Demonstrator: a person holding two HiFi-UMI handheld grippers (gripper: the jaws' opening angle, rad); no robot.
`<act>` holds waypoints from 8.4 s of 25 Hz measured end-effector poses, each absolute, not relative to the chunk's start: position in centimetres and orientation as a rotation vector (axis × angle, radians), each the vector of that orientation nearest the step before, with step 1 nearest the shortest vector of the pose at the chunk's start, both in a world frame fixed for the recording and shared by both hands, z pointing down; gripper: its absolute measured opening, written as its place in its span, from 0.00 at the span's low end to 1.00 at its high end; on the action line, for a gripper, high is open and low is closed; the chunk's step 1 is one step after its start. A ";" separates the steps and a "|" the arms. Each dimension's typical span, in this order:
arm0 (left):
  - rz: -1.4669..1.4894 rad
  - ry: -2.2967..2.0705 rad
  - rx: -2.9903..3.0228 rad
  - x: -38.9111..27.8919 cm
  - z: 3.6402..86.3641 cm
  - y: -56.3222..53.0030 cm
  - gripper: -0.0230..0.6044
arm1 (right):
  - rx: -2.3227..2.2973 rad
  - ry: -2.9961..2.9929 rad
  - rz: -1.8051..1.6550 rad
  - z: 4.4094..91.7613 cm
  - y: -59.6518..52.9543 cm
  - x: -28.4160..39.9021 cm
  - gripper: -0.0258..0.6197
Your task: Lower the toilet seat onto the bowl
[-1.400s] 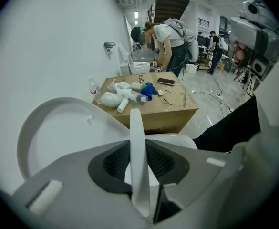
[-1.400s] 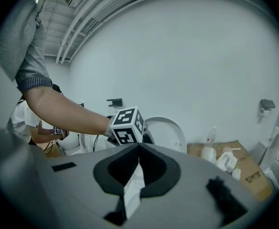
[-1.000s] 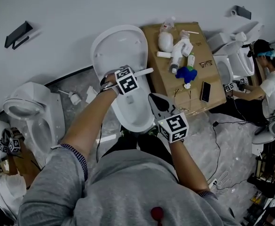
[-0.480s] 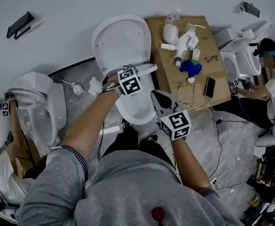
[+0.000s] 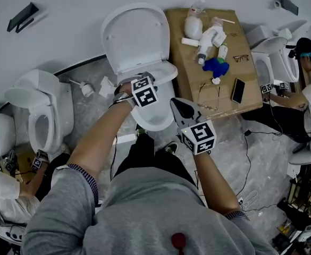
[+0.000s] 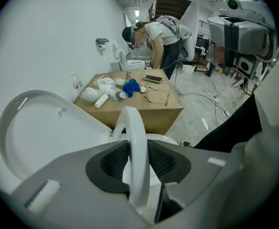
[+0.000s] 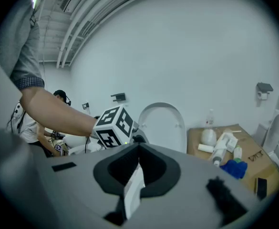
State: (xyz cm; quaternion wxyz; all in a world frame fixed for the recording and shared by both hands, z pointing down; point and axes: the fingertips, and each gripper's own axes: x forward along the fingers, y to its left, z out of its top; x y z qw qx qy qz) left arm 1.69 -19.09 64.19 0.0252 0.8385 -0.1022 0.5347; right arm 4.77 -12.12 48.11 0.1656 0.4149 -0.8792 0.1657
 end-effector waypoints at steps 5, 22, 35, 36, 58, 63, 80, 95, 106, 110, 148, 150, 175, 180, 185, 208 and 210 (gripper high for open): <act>1.617 -0.289 2.560 2.4 65.2 -16.8 0.27 | 1.167 -2.491 0.500 49.3 -10.4 5.8 0.06; 1.585 -0.247 2.484 3.4 67.6 -11.8 0.30 | 1.112 -2.510 0.524 51.1 -7.5 6.9 0.06; 1.560 -0.220 2.442 4.5 70.6 -8.0 0.31 | 1.080 -2.498 0.559 54.7 -5.6 7.7 0.06; 1.557 -0.219 2.439 4.6 70.9 -7.7 0.31 | 1.077 -2.497 0.557 55.0 -5.5 7.7 0.06; 1.535 -0.200 2.357 6.0 77.5 -1.9 0.31 | 1.083 -2.466 0.622 62.3 -3.3 10.3 0.06; 1.514 -0.209 2.348 6.3 78.7 -1.3 0.31 | 1.074 -2.467 0.642 64.1 -3.2 10.5 0.06; 1.467 -0.197 2.313 6.9 83.8 1.3 0.31 | 1.103 -2.435 0.672 71.4 -2.7 10.8 0.06; 1.412 -0.209 2.283 7.6 88.1 2.9 0.31 | 1.092 -2.409 0.726 77.4 -1.2 10.7 0.06; 1.393 -0.189 2.247 7.7 91.7 3.9 0.31 | 1.108 -2.392 0.767 80.9 -1.1 10.9 0.06; 1.392 -0.187 2.238 7.8 93.2 4.1 0.31 | 1.111 -2.382 0.786 82.2 -1.0 11.0 0.06; 1.375 -0.174 2.105 7.9 100.9 5.3 0.33 | 1.092 -2.337 0.862 88.1 -1.0 10.9 0.06; 1.361 -0.177 2.104 8.2 100.9 5.2 0.33 | 1.096 -2.334 0.867 88.4 -1.0 11.0 0.06; 0.802 -0.768 2.443 3.4 68.8 0.6 0.20 | 0.926 -2.555 0.628 65.3 -0.8 8.9 0.06; 0.658 -0.890 2.535 2.7 59.1 0.6 0.11 | 0.857 -2.631 0.459 57.4 0.1 8.7 0.06; 0.564 -0.986 2.629 2.8 50.7 2.0 0.05 | 0.847 -2.721 0.398 49.7 1.1 9.3 0.06; 0.242 -0.998 2.956 0.2 30.0 3.4 0.05 | 0.884 -2.872 0.080 29.8 2.9 3.1 0.06; 0.241 -0.988 2.983 -0.1 29.6 3.2 0.05 | 0.905 -2.862 0.068 29.5 2.7 2.6 0.06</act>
